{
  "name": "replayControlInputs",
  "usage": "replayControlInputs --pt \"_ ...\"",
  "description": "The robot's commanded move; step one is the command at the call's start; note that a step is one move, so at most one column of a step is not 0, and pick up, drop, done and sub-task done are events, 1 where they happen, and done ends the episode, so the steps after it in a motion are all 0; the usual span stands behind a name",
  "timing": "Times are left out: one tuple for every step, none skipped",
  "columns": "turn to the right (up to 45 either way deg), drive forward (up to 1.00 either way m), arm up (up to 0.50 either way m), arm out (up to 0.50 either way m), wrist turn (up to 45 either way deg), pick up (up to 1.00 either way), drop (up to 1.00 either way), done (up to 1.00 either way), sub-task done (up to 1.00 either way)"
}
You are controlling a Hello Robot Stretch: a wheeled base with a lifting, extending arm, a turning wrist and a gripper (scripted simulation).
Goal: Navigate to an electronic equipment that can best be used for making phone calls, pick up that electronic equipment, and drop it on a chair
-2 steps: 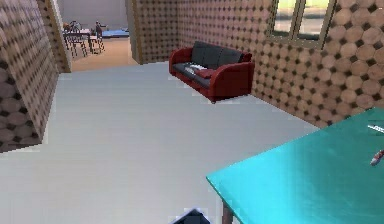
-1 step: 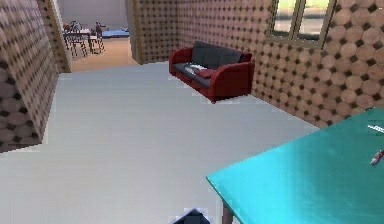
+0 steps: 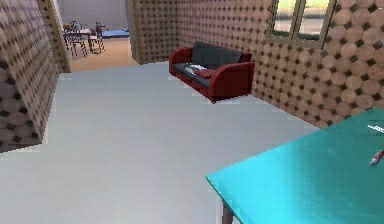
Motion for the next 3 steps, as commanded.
replayControlInputs --pt "0.0 0.0 0.0 0.0 45.0 0.0 0.0 0.0 0.0" --pt "0.0 0.0 0.0 0.0 45.0 0.0 0.0 0.0 0.0" --pt "0.0 0.0 0.0 0.0 9.0 0.0 0.0 0.0 0.0"
